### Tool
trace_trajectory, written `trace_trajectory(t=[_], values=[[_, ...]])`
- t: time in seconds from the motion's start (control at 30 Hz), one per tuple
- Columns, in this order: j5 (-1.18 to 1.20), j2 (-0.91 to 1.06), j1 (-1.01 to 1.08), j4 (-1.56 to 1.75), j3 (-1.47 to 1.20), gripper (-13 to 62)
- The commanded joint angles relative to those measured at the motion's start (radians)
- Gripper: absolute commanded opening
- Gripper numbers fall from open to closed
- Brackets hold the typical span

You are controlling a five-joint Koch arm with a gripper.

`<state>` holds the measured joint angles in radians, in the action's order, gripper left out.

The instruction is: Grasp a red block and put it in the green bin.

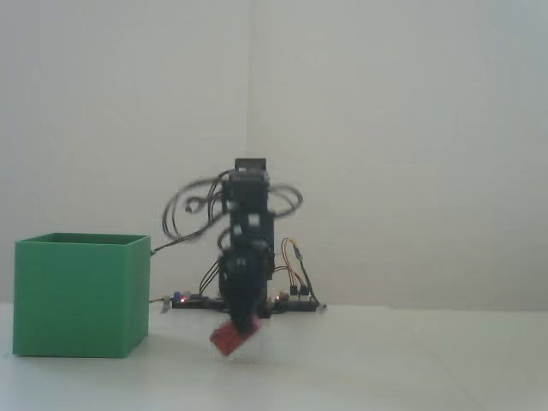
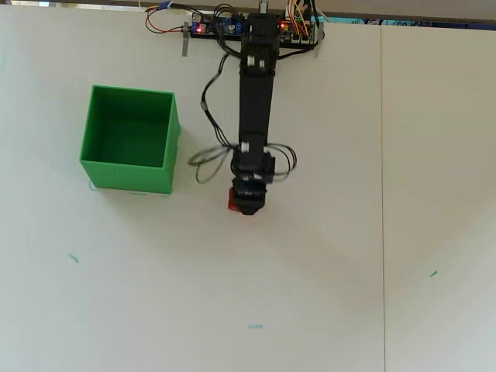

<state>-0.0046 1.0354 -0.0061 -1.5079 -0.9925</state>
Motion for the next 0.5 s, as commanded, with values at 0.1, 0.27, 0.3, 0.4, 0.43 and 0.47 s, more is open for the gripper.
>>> trace_trajectory(t=[0.1,0.27,0.3,0.4,0.43,0.47], values=[[-0.005,0.265,0.018,-0.095,0.083,3.8],[-0.009,0.391,0.057,-0.137,0.083,3.8],[-0.009,0.397,0.066,-0.137,0.083,3.8],[-0.023,0.425,0.196,-0.137,0.173,3.8],[-0.029,0.425,0.23,-0.137,0.196,3.8],[-0.04,0.425,0.259,-0.137,0.212,3.8]])
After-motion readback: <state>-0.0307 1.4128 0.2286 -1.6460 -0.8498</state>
